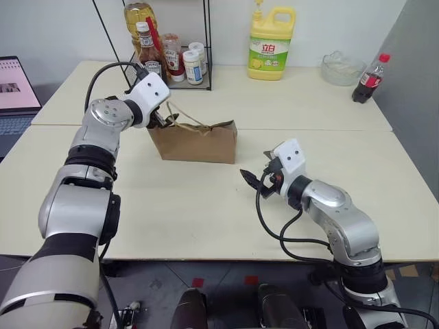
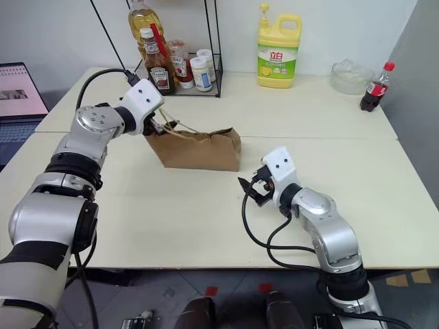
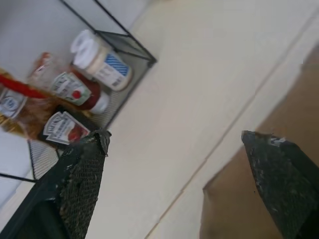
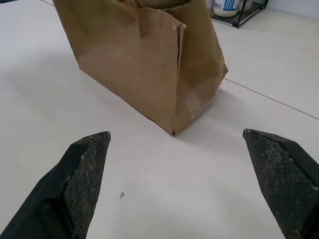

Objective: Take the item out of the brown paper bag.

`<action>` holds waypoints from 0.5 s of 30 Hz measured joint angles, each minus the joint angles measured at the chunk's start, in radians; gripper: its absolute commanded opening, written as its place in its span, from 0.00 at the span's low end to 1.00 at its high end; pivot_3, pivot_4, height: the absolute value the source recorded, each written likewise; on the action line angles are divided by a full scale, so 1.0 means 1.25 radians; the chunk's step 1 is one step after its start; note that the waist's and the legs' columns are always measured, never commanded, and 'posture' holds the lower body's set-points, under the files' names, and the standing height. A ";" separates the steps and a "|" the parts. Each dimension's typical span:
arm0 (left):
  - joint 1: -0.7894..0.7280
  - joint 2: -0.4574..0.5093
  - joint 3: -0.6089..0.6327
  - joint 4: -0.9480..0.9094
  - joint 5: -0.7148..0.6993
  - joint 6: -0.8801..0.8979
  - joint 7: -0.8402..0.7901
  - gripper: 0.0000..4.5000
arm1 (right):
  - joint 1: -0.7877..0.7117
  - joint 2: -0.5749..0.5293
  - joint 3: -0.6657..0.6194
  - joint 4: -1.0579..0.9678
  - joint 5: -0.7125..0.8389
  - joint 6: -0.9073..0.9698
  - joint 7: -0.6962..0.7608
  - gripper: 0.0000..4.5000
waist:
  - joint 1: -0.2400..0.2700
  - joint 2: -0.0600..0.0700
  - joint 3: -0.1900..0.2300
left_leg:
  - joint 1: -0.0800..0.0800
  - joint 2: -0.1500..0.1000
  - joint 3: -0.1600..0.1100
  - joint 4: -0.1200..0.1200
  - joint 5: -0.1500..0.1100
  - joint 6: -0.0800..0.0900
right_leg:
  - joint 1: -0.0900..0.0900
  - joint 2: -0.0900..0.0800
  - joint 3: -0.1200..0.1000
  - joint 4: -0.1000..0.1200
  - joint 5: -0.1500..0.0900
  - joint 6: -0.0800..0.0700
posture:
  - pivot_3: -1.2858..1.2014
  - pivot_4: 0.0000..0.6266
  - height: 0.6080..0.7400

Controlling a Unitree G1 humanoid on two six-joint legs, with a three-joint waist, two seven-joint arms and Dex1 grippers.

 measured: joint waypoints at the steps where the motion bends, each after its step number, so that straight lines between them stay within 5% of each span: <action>1: 0.020 0.020 0.001 -0.033 -0.008 0.013 -0.063 1.00 | 0.000 -0.003 -0.001 -0.001 0.001 0.000 -0.002 0.99 | -0.002 0.000 0.000 | 0.000 0.000 0.000 0.000 0.000 0.000 | 0.000 0.000 0.000 0.000 0.000 0.000 | 0.52 0.24 1.00; 6: 0.186 0.069 0.033 -0.291 -0.087 0.161 -0.245 1.00 | 0.003 -0.012 -0.006 -0.001 0.008 0.000 -0.003 0.99 | -0.005 0.000 0.000 | 0.001 0.001 0.000 0.000 0.000 0.000 | 0.001 0.000 0.000 0.001 0.000 -0.001 | 0.52 0.24 1.00; 15: 0.542 0.155 0.112 -0.884 -0.209 0.544 -0.273 1.00 | -0.003 -0.011 -0.003 0.017 0.031 -0.005 -0.003 0.99 | 0.000 0.000 0.000 | 0.001 0.001 0.000 0.001 0.000 0.000 | 0.001 0.000 0.000 0.001 -0.001 -0.001 | 0.52 0.24 1.00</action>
